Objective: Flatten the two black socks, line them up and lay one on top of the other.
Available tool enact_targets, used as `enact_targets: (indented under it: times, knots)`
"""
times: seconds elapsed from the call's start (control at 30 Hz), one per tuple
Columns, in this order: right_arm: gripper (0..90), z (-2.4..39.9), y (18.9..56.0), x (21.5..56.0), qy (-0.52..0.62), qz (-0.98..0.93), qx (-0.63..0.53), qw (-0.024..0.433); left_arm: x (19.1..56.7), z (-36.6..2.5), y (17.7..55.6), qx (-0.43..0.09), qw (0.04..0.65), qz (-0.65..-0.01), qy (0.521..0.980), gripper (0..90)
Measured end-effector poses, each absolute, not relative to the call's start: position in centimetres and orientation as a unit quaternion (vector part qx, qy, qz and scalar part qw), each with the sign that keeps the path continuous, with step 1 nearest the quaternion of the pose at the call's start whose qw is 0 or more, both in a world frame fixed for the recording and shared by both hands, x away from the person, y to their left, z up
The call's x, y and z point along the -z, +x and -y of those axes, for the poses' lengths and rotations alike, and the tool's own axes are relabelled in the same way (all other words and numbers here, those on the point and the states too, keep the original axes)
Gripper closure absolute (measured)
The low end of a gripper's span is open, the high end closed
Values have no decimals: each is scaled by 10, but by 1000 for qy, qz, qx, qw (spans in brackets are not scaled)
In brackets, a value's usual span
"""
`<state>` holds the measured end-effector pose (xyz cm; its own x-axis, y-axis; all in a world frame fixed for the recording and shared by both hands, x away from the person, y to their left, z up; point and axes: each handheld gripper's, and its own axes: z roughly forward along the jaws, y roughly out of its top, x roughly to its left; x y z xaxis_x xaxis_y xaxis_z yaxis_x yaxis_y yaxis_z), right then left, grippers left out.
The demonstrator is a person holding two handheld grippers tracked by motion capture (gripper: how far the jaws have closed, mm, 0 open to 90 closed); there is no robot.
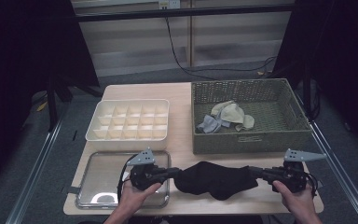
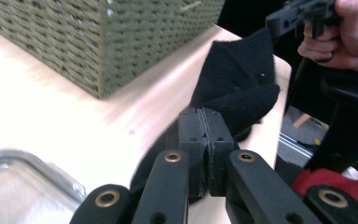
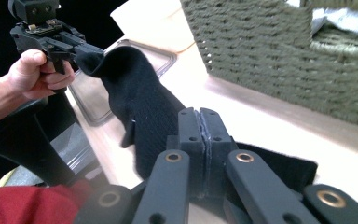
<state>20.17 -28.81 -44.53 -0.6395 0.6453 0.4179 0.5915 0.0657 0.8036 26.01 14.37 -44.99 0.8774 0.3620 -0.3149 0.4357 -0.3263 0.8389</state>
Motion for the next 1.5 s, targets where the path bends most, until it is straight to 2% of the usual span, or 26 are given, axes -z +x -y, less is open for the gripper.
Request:
enact_targets:
  times: [0.17, 0.37, 0.7, 0.8, 0.83, 1.1, 1.3, 1.5]
  knots:
    - [890, 282, 201, 448, 426, -738, -523, 17, 465, -145, 258, 53, 506, -249, 824, 883]
    - [890, 273, 221, 465, 432, -753, -495, 13, 477, -139, 262, 65, 489, -262, 829, 866]
    - [863, 270, 241, 477, 438, -766, -469, 25, 482, -140, 273, 55, 473, -277, 835, 739]
    - [819, 270, 243, 477, 440, -763, -473, 27, 479, -140, 274, 52, 474, -268, 837, 747]
    - [794, 270, 242, 477, 442, -761, -474, 29, 478, -139, 275, 55, 479, -263, 836, 777]
    - [755, 282, 227, 473, 456, -751, -475, 43, 483, -123, 268, 68, 457, -226, 858, 850]
    - [723, 292, 220, 471, 467, -742, -478, 57, 493, -108, 263, 76, 422, -209, 879, 853]
    - [724, 291, 216, 475, 465, -748, -470, 47, 499, -102, 259, 67, 398, -203, 892, 851]
